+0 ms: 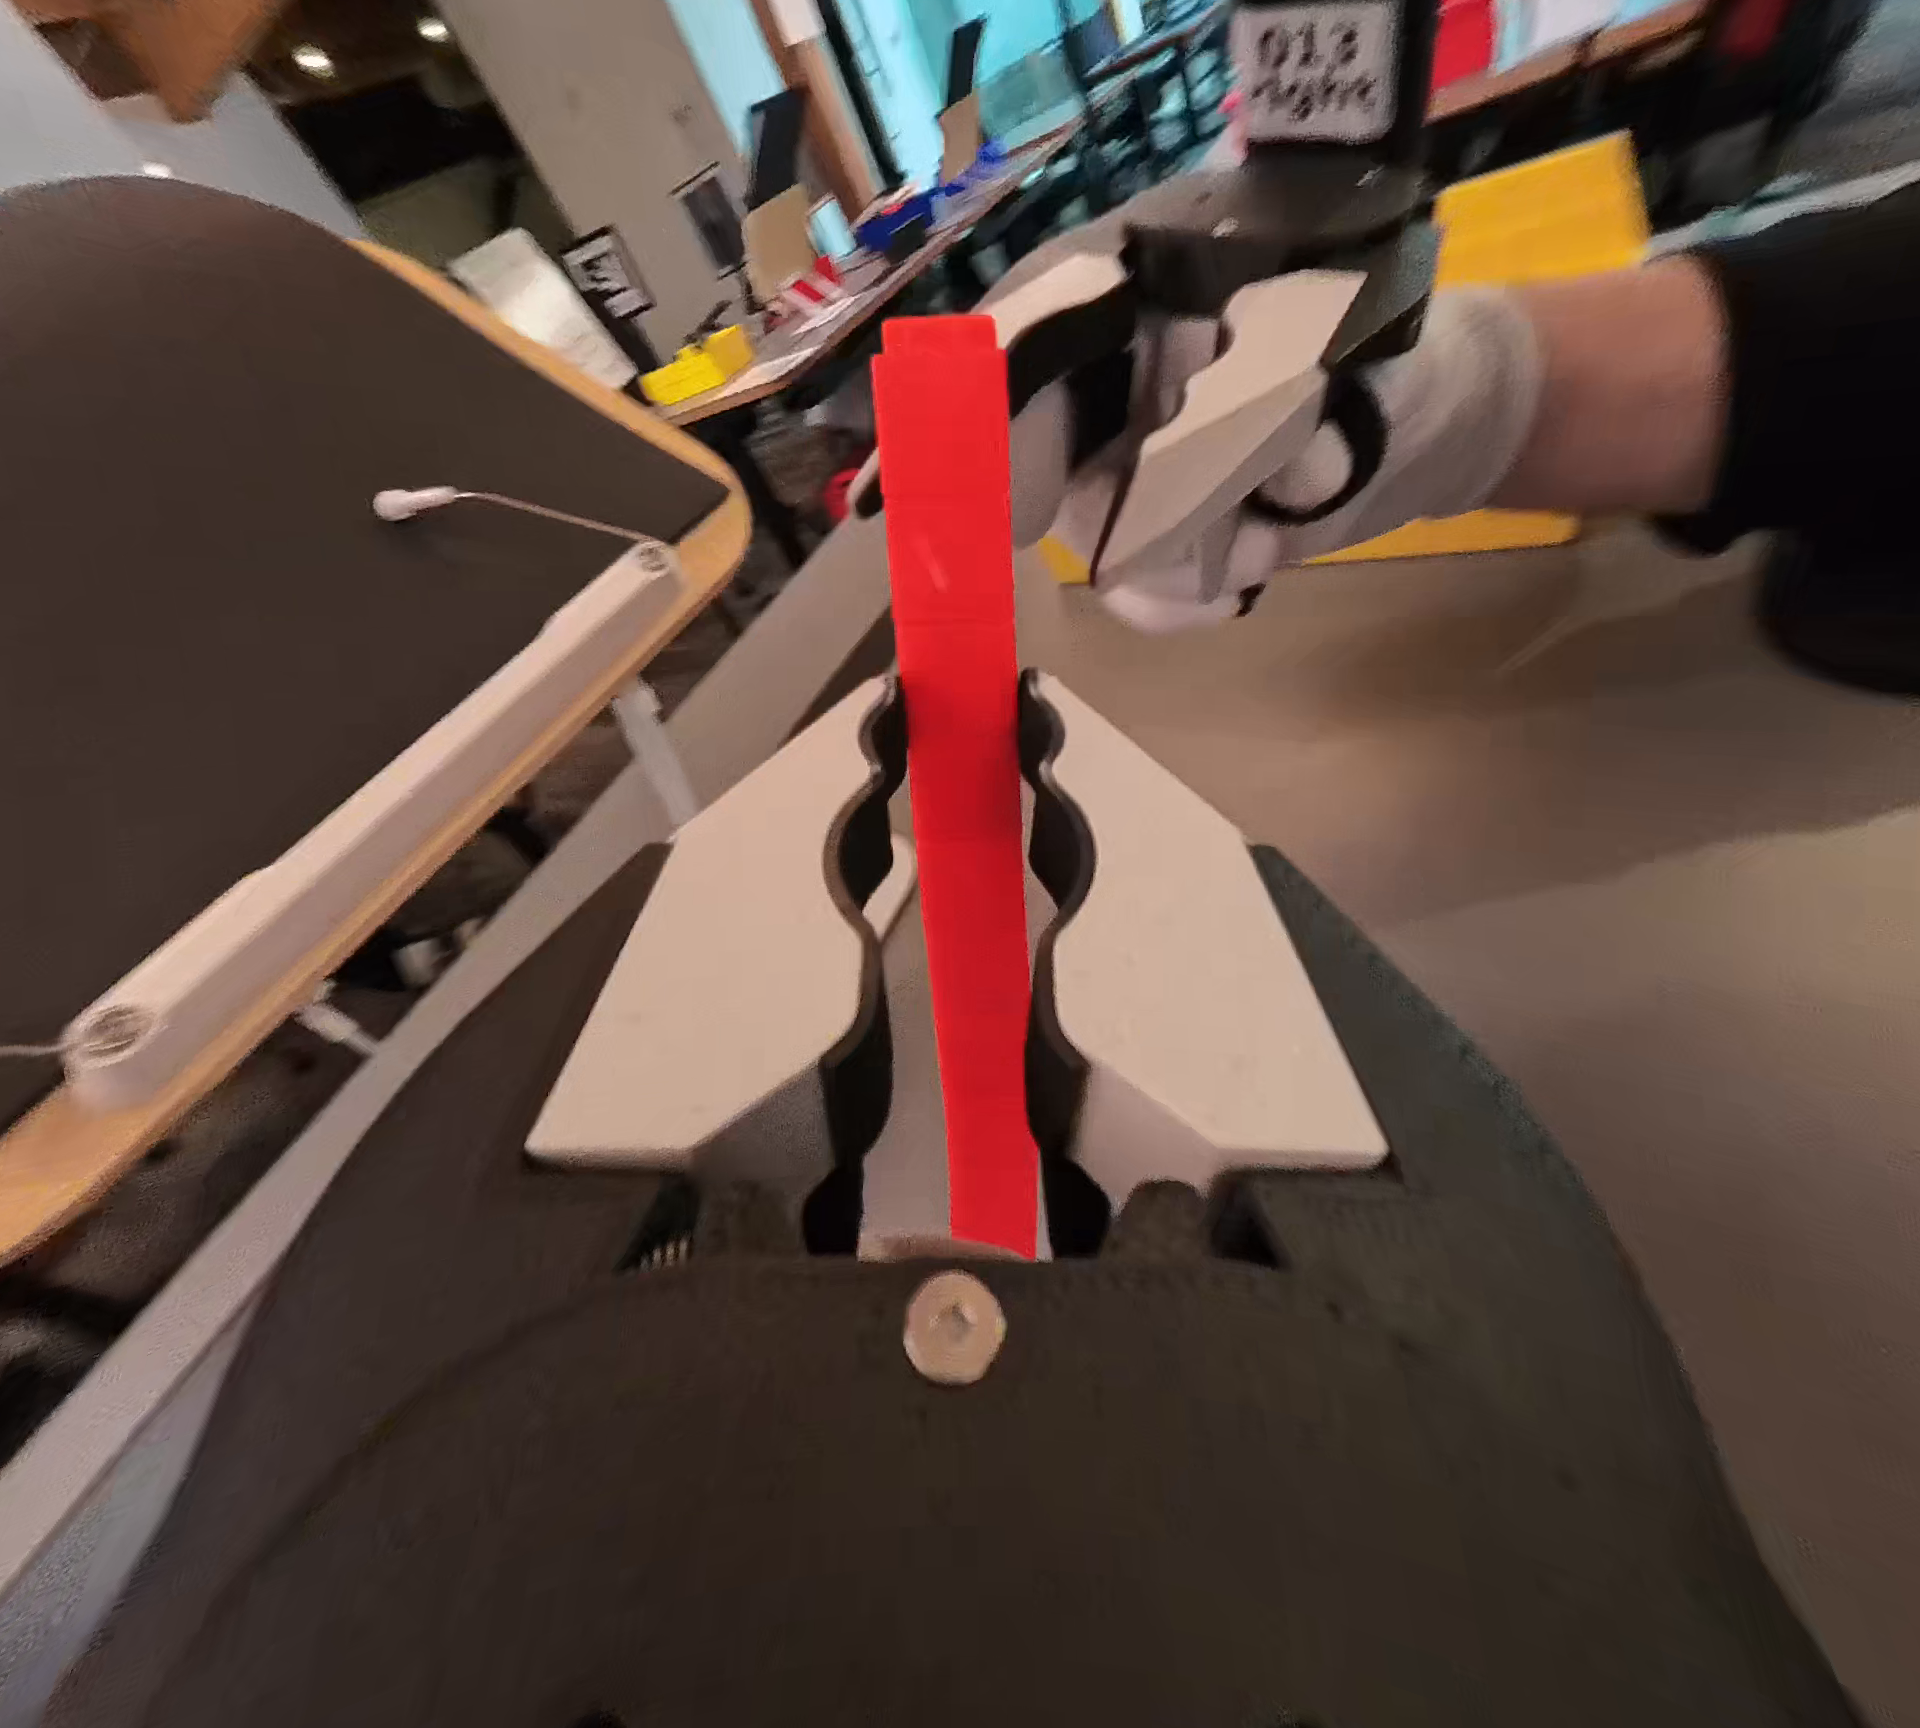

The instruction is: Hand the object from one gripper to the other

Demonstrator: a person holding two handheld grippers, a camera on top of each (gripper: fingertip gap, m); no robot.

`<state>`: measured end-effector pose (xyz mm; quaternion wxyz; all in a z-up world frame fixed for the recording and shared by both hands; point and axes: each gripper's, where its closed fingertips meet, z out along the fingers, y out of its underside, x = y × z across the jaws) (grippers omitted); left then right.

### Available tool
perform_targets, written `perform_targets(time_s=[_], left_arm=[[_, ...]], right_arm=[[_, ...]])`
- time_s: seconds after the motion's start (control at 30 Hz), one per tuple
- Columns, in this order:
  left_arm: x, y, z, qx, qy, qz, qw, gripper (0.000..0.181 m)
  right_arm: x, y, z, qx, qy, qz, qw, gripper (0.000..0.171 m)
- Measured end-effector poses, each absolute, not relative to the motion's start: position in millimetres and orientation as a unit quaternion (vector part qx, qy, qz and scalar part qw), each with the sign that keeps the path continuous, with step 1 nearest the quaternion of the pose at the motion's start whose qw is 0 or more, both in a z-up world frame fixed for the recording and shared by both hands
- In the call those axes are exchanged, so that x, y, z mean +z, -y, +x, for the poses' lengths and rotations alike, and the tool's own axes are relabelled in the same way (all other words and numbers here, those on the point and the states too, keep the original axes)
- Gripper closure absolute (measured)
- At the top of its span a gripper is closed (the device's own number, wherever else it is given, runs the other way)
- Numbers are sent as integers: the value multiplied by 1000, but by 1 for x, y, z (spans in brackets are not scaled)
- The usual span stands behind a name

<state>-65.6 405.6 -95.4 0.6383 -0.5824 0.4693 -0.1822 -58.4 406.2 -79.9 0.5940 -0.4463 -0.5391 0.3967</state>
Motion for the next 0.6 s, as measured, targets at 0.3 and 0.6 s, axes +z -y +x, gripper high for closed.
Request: perform_targets(time_s=[0.3,0.6], left_arm=[[-106,-372,-48,-263,-527,-557,586,161],[-107,-382,-57,-268,-501,-570,594,140]], right_arm=[[-81,-360,-77,424,598,-417,538,149],[-52,-368,-69,462,542,-421,561,151]])
